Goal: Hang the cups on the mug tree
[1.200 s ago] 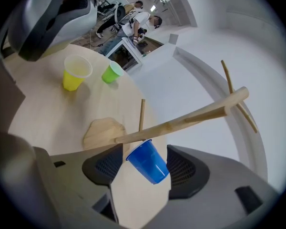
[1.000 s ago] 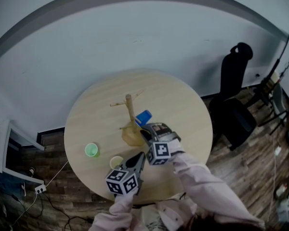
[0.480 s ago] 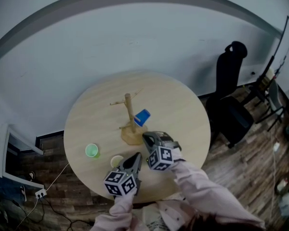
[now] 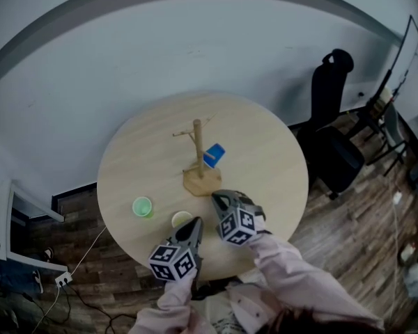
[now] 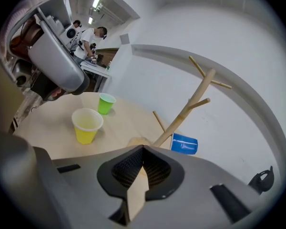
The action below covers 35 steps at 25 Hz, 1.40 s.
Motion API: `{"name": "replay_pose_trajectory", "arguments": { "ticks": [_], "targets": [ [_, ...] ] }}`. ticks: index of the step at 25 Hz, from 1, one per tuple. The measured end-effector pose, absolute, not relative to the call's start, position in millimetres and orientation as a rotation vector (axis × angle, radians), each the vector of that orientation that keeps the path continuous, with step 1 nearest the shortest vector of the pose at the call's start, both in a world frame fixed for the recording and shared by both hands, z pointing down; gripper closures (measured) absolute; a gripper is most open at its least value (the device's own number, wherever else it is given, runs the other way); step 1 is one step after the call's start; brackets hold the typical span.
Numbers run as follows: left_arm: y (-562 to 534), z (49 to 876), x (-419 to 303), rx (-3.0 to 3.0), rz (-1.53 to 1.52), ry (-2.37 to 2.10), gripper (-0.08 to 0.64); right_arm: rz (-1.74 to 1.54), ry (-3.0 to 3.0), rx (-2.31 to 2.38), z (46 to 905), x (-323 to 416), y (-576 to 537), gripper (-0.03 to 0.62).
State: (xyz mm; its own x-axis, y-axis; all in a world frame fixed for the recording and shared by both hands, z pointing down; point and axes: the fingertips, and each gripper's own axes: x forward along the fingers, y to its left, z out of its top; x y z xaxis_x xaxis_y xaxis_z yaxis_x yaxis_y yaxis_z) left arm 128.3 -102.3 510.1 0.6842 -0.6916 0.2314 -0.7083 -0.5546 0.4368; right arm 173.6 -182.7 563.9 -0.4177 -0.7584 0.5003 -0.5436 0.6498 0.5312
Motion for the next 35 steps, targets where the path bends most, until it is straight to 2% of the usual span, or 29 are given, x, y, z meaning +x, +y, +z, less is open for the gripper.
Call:
{"name": "replay_pose_trajectory", "arguments": {
  "ticks": [19, 35],
  "targets": [
    [-63.1, 533.7, 72.2, 2.41, 0.111, -0.986, 0.558, 0.091, -2.287, 1.226, 582.3, 130.2, -123.6, 0.592],
    [-57.8, 539.9, 66.0, 2.343, 0.104, -1.065, 0.558, 0.243, -2.426, 1.115, 592.4, 110.7, -101.6, 0.568]
  ]
}}
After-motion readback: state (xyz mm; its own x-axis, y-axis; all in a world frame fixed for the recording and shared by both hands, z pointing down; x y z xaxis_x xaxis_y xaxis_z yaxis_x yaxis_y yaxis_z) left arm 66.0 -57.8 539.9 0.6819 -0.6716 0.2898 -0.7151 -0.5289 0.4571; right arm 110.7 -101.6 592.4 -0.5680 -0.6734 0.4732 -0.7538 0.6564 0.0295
